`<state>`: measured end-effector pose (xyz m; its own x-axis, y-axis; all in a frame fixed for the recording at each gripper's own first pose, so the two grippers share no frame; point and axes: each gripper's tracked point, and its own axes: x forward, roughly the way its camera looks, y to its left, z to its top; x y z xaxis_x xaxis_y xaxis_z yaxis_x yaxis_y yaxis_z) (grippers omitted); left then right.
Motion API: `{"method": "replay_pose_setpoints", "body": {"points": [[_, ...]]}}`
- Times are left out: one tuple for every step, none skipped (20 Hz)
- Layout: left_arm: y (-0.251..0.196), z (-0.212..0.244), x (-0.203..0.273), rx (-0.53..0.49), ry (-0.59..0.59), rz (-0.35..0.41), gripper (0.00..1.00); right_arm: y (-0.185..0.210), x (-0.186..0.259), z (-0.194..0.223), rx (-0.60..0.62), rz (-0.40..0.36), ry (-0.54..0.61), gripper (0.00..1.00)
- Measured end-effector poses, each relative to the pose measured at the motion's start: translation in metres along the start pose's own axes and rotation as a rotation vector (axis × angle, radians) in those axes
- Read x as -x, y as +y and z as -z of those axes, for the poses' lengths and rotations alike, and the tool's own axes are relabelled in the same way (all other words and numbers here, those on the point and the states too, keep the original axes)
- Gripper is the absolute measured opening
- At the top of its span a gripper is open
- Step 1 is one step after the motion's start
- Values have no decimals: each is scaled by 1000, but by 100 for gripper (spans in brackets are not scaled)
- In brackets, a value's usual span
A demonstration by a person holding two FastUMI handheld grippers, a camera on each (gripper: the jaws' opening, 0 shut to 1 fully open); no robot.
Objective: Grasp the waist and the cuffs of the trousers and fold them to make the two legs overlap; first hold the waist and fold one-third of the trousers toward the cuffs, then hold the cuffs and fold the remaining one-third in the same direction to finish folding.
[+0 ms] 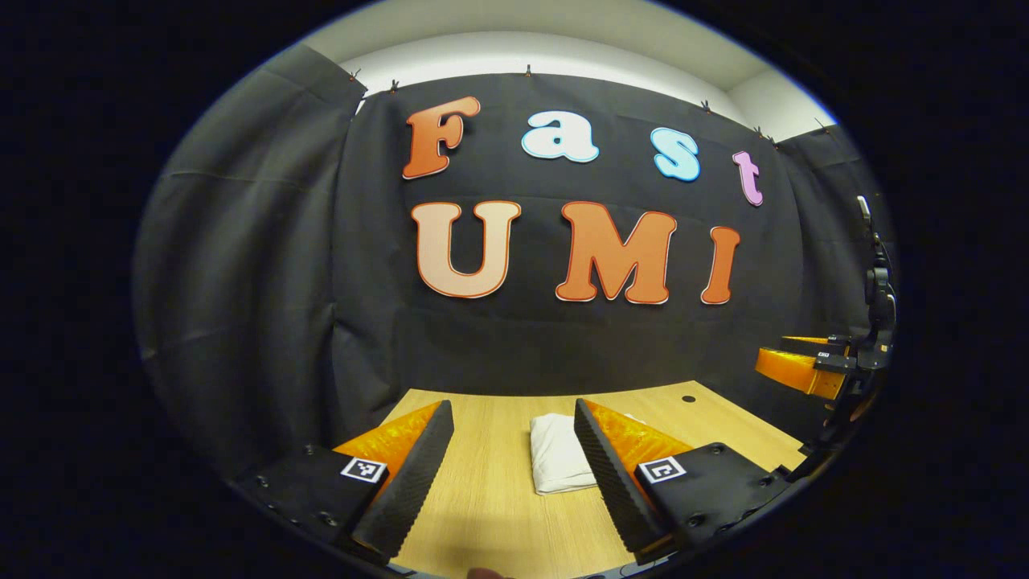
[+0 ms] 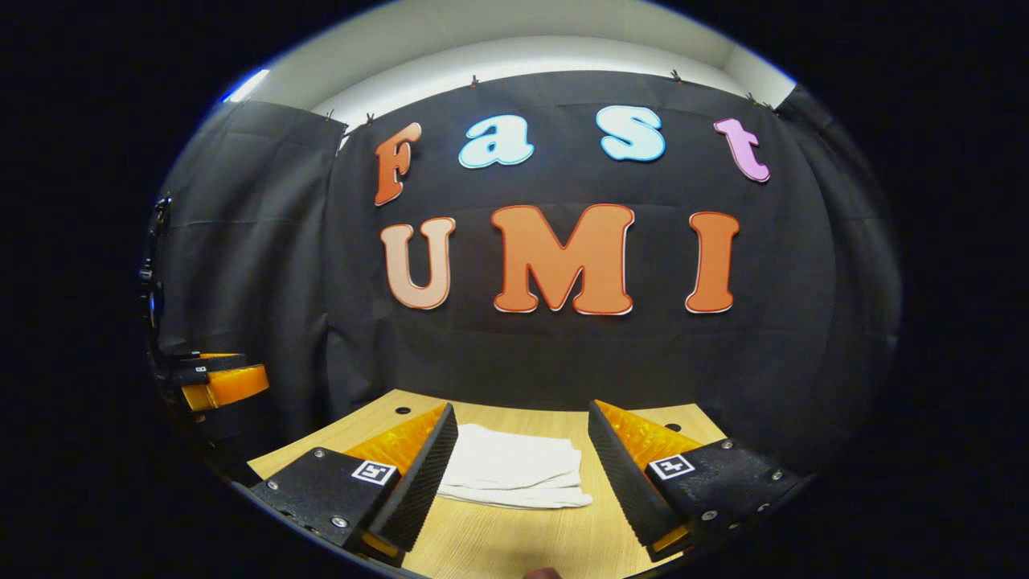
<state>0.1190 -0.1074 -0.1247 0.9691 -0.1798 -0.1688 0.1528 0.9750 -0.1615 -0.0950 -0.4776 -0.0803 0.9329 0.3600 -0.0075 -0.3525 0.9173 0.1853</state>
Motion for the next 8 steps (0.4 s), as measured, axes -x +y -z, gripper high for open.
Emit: {"method": "replay_pose_setpoints", "body": {"points": [[3,5,9,3,18,-4,98,2,6,-2,-10,-1,2,98],[8,9,16,6,27,-14,98,6,10,-4,-29,-4,1,98],[12,10,23,9,28,-21,98,10,16,-4,-45,-4,4,99],[13,11,28,9,28,-23,98,13,22,-5,-47,-1,1,98],[12,12,34,6,21,-22,98,12,29,-7,-37,9,-8,98],[12,10,41,-1,12,-23,98,12,34,-7,-25,12,-14,98],[11,10,46,-8,5,-24,98,13,40,-8,-11,13,-18,98],[11,11,49,-10,3,-28,98,14,45,-8,7,10,-19,98]]}}
